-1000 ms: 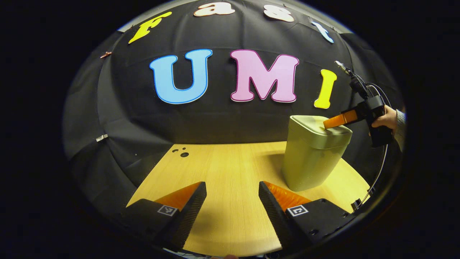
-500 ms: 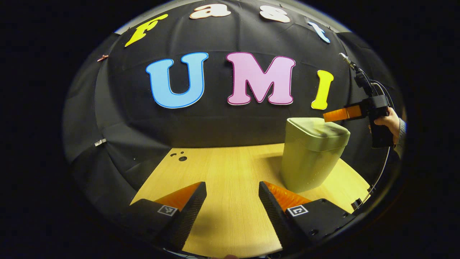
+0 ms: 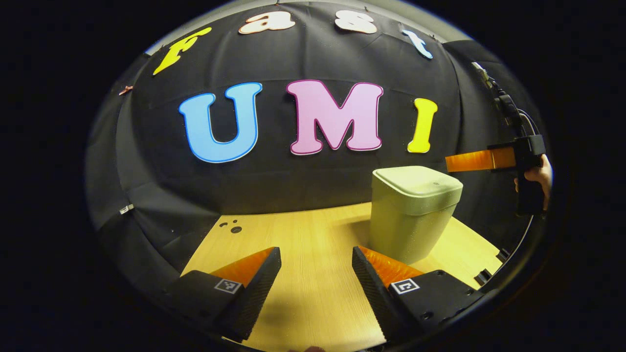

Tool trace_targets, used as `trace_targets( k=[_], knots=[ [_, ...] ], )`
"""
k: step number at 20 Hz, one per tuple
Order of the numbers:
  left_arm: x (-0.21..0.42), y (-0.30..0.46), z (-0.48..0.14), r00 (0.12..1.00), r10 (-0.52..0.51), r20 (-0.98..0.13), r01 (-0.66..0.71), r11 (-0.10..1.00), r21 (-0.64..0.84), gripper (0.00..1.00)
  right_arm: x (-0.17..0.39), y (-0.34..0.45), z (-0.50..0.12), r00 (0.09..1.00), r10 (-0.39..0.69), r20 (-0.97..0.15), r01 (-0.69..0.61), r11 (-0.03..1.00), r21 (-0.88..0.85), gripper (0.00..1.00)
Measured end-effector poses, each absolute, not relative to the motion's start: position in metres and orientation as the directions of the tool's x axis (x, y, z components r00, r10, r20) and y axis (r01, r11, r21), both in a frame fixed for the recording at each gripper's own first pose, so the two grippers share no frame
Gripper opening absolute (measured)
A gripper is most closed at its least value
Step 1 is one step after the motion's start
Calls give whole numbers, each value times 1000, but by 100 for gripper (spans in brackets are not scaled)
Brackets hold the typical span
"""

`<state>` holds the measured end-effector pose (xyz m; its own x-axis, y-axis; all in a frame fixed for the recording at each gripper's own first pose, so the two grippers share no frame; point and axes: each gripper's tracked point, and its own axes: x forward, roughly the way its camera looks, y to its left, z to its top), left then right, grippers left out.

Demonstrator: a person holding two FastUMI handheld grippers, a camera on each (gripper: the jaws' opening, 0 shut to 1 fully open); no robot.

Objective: Press the lid of the desktop garbage bin to open it, pick up the crumpled paper on the desktop and throw it into the bin, then pick up the pop can on the desktop and drop it into the bin, and finally close the garbage bin lid.

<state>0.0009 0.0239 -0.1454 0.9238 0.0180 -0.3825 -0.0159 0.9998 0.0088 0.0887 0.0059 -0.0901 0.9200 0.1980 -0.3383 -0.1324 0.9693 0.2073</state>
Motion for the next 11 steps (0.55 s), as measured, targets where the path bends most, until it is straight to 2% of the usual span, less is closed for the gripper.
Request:
trace_targets(
  k=[6, 11],
  knots=[
    [5, 20, -128, 939, -15, -345, 18, 1000, 3, 95, 58, 20, -91, 934, 180, -309, -121, 972, 202, 97],
    [5, 27, -121, 948, -36, -317, 40, 999, 5, 95, 40, 44, -106, 922, 181, -341, -129, 977, 172, 97]
  ],
)
